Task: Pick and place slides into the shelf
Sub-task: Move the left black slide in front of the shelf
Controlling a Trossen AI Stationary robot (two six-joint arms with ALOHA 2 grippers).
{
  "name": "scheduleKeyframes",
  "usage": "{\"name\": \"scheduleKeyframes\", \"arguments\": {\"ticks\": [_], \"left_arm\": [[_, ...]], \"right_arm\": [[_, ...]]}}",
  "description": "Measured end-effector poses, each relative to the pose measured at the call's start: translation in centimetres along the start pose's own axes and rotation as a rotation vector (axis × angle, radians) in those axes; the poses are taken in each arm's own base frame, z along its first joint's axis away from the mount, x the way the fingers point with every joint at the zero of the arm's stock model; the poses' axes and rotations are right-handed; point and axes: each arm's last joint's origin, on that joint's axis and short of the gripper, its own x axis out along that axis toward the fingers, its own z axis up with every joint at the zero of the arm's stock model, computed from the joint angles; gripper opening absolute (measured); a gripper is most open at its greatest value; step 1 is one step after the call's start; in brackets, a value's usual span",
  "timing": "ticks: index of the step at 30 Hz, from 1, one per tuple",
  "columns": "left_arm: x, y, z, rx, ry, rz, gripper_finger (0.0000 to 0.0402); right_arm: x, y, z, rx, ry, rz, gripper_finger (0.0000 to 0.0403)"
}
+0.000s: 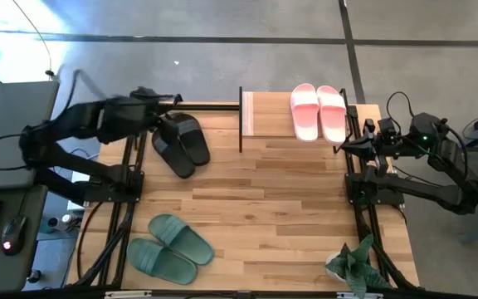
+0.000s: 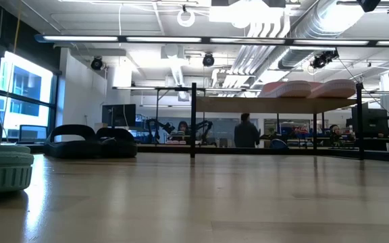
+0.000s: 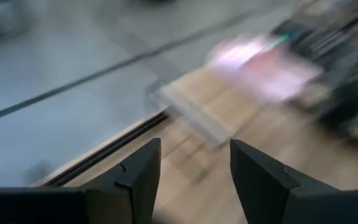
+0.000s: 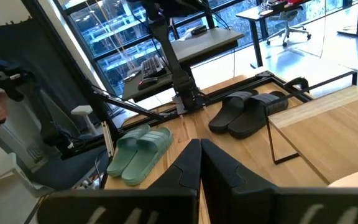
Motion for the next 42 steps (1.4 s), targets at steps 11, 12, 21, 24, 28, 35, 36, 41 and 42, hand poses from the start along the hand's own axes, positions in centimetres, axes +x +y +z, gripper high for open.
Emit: {"name": "scheduleKeyframes", "arguments": {"ticks": [11,12,21,24,28,35,36,41,42], "left_arm": [[7.7,-4.4,-2.1,0.271,0.428,0.402,0.0177],[8.6,-4.6,-2.4,0.278,0.451,0.424,0.0177],[14.5,-2.5,-7.6,0.297,0.75,0.574,0.0177],[15.1,-1.3,-8.8,0.291,0.807,0.632,0.0177],[15.5,-0.7,-10.6,0.272,0.88,0.656,0.0177],[16.2,0.2,-13.3,0.282,0.93,0.698,0.0177],[16.2,0.2,-13.6,0.289,0.935,0.698,0.0177],[17.1,0.4,-15.5,0.305,0.968,0.634,0.0177],[17.3,0.5,-15.9,0.308,0.966,0.625,0.0177]], "right_arm": [[0.0,-0.2,-0.2,0.007,0.011,-0.054,0.0],[0.0,-0.2,-0.3,0.013,0.016,-0.056,0.0],[0.0,-0.3,-0.5,0.024,0.04,-0.063,0.0],[0.0,-0.3,-0.5,0.011,0.04,-0.063,0.0],[0.0,-0.3,-0.5,0.0,0.041,-0.063,0.0],[0.0,-0.3,-0.5,0.0,0.041,-0.064,0.0],[0.0,-0.3,-0.5,0.0,0.041,-0.063,0.0],[0.0,-0.3,-0.5,0.0,0.041,-0.064,0.0],[0.0,-0.3,-0.5,0.0,0.041,-0.064,0.0]]}}
